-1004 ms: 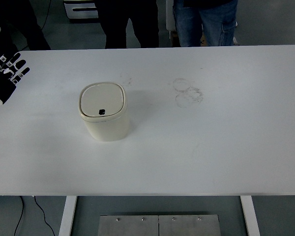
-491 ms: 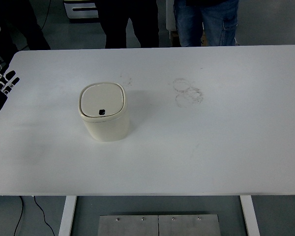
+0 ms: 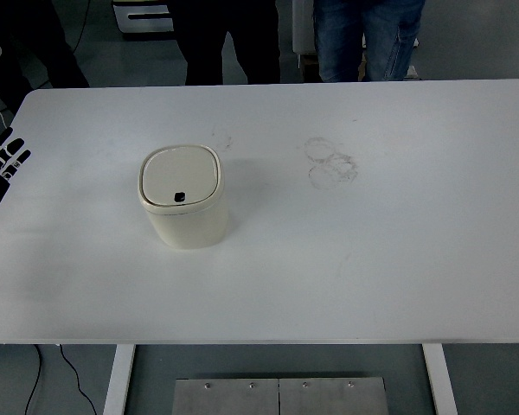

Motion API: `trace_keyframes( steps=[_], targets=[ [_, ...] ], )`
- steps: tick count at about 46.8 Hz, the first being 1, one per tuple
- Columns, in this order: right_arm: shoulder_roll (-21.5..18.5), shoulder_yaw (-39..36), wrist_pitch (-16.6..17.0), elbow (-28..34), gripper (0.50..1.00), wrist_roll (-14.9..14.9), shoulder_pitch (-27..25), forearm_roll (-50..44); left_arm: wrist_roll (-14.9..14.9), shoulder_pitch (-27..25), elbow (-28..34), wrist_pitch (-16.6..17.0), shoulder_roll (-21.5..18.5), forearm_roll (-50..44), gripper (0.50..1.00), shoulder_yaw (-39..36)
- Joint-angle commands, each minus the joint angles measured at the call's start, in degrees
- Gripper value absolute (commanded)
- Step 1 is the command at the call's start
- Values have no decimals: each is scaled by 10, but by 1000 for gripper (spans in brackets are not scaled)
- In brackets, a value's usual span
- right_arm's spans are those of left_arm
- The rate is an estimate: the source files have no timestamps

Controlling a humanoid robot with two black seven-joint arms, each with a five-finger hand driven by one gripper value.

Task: Close trash bin

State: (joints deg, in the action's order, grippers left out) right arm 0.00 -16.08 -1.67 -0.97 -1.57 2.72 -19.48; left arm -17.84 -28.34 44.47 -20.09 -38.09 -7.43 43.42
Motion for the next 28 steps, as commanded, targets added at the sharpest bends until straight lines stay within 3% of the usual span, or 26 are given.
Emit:
trace_keyframes(
  steps=[1, 28],
  targets=[
    [0, 0, 0, 0, 989, 0, 0, 0, 0, 0, 0, 1, -2, 1, 1000, 0],
    [0, 1, 0, -1, 989, 0, 3, 1, 0, -6, 0, 1, 3, 4, 1000, -1]
  ],
)
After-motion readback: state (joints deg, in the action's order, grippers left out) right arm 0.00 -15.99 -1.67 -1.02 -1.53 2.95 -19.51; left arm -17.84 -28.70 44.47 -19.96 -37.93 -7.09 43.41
